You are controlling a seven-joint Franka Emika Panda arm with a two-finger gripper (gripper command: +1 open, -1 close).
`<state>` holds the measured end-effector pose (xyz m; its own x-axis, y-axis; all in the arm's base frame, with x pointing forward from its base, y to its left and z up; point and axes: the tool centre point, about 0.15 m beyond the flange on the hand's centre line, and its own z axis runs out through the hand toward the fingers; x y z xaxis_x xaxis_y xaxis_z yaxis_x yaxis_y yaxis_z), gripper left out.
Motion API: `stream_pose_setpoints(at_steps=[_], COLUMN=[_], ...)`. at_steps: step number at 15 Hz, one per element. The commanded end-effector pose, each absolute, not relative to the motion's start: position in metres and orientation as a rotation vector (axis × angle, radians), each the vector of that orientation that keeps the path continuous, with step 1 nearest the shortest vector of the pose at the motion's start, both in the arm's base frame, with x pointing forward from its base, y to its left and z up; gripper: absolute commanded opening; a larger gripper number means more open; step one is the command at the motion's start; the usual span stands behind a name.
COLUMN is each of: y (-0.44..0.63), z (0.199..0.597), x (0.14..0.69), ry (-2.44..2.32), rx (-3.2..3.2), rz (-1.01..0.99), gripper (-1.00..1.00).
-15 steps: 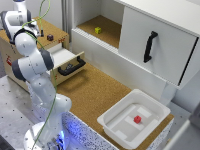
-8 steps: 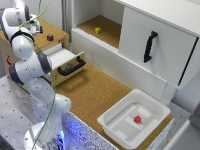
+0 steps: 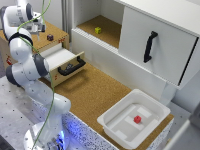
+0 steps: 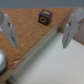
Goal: Push down the green button to turn off the green light
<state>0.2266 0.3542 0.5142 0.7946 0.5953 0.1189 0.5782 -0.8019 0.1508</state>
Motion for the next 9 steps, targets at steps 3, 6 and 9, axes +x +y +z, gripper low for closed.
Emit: stream_pose_setpoints(at_steps=[3,6,9], y=[0.215,0.160,0.105], z=[0.486,0.468,0.445], x=[0.269,0.282,0.295], ry=[0.843,0.720,0.597], rx=[3.012,3.065,3.110], rz=[0.412,0.414,0.407], gripper=[1.00,1.00,1.00])
